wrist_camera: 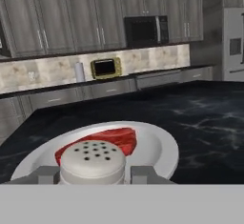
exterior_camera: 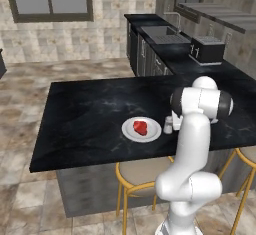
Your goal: Retrieve the shaker from the cabinet and place it next the steak on a plate on the dining table.
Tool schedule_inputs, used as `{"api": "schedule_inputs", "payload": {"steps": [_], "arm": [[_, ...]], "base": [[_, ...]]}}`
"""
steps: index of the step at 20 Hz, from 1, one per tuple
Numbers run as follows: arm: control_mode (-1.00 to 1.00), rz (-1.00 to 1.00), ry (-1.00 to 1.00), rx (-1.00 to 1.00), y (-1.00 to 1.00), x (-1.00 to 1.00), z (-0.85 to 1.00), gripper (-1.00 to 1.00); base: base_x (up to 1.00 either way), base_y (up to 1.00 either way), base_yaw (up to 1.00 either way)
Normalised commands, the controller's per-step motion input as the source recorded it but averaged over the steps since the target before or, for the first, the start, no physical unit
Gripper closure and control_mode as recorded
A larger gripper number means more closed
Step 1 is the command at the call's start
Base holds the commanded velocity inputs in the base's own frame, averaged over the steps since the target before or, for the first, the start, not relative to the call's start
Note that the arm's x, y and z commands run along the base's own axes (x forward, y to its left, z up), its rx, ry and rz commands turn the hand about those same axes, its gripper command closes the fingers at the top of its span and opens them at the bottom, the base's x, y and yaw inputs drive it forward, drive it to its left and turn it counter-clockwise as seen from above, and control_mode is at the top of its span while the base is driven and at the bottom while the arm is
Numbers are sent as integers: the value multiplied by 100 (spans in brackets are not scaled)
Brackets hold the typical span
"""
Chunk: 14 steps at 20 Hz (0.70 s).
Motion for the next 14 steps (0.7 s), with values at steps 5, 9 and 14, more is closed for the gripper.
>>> {"api": "schedule_inputs", "payload": {"steps": [5,9,14], "arm": [[-100,0,-19,0,0,0,-4,100],[-100,0,-6,-3,5,0,-34,100],[-100,0,0,-4,5,8,-40,100]], "base": [[0,0,0],[0,0,0],[0,0,0]]}}
